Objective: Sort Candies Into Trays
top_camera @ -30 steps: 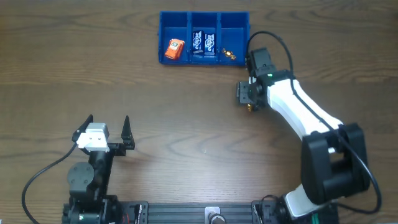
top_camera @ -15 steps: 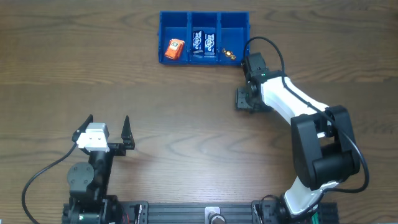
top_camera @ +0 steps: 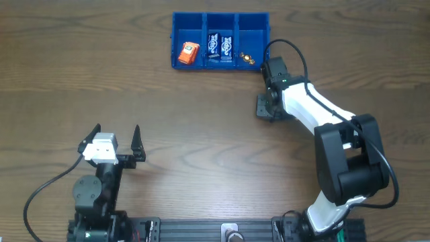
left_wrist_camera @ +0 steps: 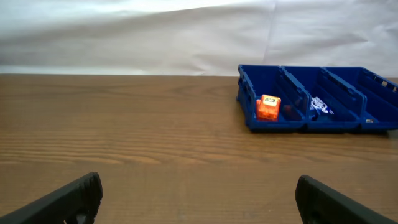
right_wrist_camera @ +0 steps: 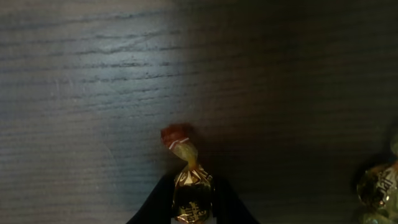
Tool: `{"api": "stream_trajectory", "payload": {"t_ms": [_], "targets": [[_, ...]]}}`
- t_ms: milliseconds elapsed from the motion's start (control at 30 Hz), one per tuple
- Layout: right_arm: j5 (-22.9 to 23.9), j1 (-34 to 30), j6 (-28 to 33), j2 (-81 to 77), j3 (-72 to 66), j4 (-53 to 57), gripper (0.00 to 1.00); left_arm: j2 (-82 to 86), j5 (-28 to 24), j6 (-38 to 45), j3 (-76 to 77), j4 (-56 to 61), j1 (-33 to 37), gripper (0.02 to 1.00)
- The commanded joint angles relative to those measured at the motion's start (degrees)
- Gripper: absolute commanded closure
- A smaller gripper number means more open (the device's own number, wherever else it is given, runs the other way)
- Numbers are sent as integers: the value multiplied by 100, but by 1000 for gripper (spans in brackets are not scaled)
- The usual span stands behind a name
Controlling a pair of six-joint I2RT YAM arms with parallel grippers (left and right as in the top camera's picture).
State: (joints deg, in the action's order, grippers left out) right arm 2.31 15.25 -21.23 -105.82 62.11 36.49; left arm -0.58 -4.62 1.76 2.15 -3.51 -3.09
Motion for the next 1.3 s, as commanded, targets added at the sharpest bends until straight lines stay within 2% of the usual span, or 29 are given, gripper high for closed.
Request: {"api": "stream_trajectory", "payload": {"t_ms": [33, 200, 333, 467, 733, 900, 1000, 1033, 1067, 1100, 1300], "targets": [[59, 164, -109, 1097, 310, 345, 897, 35, -79, 63, -179, -68, 24, 20], [59, 269, -105, 1762, 1626, 365, 954, 35, -79, 63, -179, -68, 24, 20], [435, 264, -79, 944, 3132, 376, 954, 35, -79, 63, -179, -68, 24, 20], [496, 260, 179, -337, 4441, 417, 932, 35, -79, 63, -179, -68, 24, 20], [538, 72, 46, -1700, 4955, 396, 919, 35, -79, 63, -179, -68, 24, 23], [562, 70, 52, -1777, 4951, 409, 829, 35, -79, 63, -179, -68, 24, 20], [560, 70, 74, -1777, 4948, 452, 610, 35, -79, 63, -179, -68, 24, 23], [557, 70, 109, -1775, 4948, 461, 566, 35, -79, 63, -179, -68, 24, 20], [560, 79, 160, -1775, 4948, 481, 448, 35, -79, 63, -179, -68, 24, 20], [560, 76, 160, -1775, 4948, 501, 402, 35, -79, 63, -179, -68, 24, 20], [570, -70, 404, -1139, 4811, 990, 384, 35, -79, 63, -179, -68, 24, 20]]}}
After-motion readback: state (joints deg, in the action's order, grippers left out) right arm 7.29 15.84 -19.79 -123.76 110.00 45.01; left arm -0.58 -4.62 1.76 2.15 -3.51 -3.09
